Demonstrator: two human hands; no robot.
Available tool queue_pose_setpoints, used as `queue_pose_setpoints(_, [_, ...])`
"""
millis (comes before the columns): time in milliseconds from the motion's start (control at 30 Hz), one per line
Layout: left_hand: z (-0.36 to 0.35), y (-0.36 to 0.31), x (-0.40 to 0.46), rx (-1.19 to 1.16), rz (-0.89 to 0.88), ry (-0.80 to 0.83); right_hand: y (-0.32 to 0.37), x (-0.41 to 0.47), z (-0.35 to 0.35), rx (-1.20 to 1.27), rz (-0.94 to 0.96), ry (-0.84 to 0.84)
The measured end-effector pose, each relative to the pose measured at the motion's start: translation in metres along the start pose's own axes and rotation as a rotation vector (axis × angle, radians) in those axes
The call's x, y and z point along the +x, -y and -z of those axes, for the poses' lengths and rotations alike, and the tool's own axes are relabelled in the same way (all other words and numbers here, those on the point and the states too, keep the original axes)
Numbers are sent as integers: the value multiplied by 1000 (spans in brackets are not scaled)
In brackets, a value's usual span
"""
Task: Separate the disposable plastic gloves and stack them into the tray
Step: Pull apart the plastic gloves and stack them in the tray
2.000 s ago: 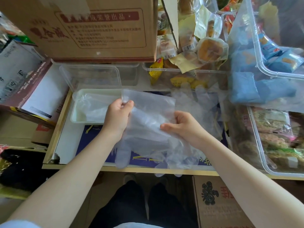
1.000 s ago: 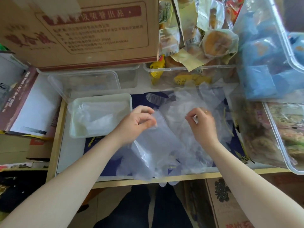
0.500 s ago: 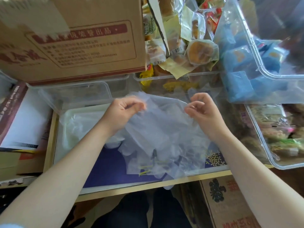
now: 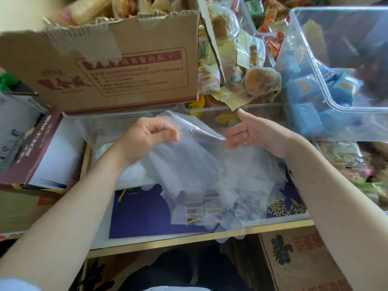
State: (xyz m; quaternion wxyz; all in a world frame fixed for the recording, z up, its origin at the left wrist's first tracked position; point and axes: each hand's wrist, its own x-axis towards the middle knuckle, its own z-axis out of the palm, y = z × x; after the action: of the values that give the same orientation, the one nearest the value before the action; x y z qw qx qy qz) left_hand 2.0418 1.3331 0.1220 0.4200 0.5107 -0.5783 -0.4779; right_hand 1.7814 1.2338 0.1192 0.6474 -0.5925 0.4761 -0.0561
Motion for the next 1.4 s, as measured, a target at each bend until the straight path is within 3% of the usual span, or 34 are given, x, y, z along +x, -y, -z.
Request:
queue_pose_setpoints(100, [1, -7, -6, 26, -15, 49, 28, 5, -26, -47, 62, 40])
queue_pose_setpoints(233, [6, -9, -14, 35, -4, 0, 38, 19, -51, 142, 200, -12])
queue_pose_setpoints(400, [26, 4, -25, 45, 65, -332, 38, 22, -48, 392, 318, -150])
queue_pose_setpoints(533, [41, 12, -31, 30, 149, -643, 22, 19, -29, 601, 258, -236])
queue_pose_setpoints(733, [41, 17, -31, -187, 300, -870, 13, 3, -36, 869, 304, -409])
queue_pose_setpoints(833, [24, 8, -25, -204, 316, -872, 19, -8, -62, 719, 390, -471])
queue_pose_setpoints(967, [-18, 0, -19, -187, 286, -770, 27, -10, -118, 143, 439, -567])
queue_pose_setpoints(1067, [-43, 2, -20, -290, 242, -671, 32, -7, -153, -114, 396, -605])
queue_pose_setpoints(1200, [-57, 5, -32, -468, 170, -482, 29, -1, -169, -27, 389, -603])
queue_pose_setpoints(1400, [-43, 12, -42, -512, 181, -405, 21, -2, -175, 65, 379, -399])
